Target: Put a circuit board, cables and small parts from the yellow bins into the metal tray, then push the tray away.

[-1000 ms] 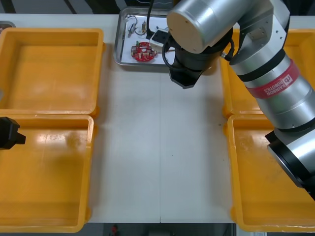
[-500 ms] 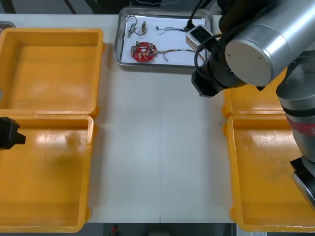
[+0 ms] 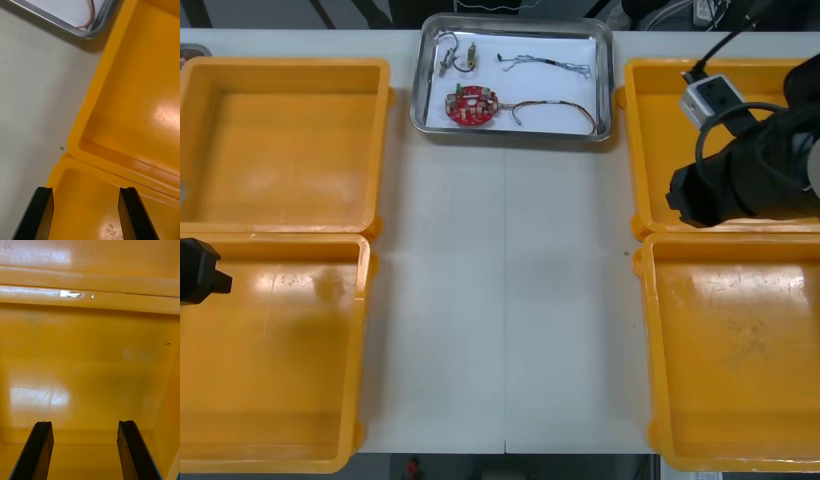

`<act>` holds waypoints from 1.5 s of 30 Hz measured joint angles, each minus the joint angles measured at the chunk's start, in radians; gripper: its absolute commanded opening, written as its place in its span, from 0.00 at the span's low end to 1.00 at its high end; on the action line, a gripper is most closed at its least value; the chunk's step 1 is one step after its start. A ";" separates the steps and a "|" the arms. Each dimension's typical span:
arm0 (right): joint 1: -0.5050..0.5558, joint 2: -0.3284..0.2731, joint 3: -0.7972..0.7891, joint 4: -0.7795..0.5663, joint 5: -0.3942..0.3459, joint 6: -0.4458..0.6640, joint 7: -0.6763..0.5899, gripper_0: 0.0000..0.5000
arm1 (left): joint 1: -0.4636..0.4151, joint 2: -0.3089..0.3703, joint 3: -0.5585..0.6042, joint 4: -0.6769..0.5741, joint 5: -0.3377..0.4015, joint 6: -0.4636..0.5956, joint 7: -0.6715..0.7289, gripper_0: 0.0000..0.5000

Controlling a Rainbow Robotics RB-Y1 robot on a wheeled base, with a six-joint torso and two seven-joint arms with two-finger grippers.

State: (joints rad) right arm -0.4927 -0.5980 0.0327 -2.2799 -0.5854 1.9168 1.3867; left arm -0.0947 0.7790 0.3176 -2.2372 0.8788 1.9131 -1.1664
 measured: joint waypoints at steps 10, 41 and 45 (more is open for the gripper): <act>0.143 -0.045 -0.154 -0.014 -0.014 0.000 0.000 1.00 | 0.000 0.000 0.000 0.000 0.000 0.000 0.000 1.00; 0.293 -0.058 -0.296 0.074 -0.093 0.000 0.000 1.00 | 0.000 0.000 0.000 0.000 0.000 0.000 0.000 1.00; 0.293 -0.058 -0.305 0.077 -0.102 0.000 0.000 1.00 | 0.000 0.000 0.000 0.000 0.000 0.000 0.000 1.00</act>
State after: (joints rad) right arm -0.1999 -0.6559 -0.2720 -2.2029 -0.6871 1.9168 1.3862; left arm -0.0945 0.7790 0.3176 -2.2376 0.8788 1.9132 -1.1664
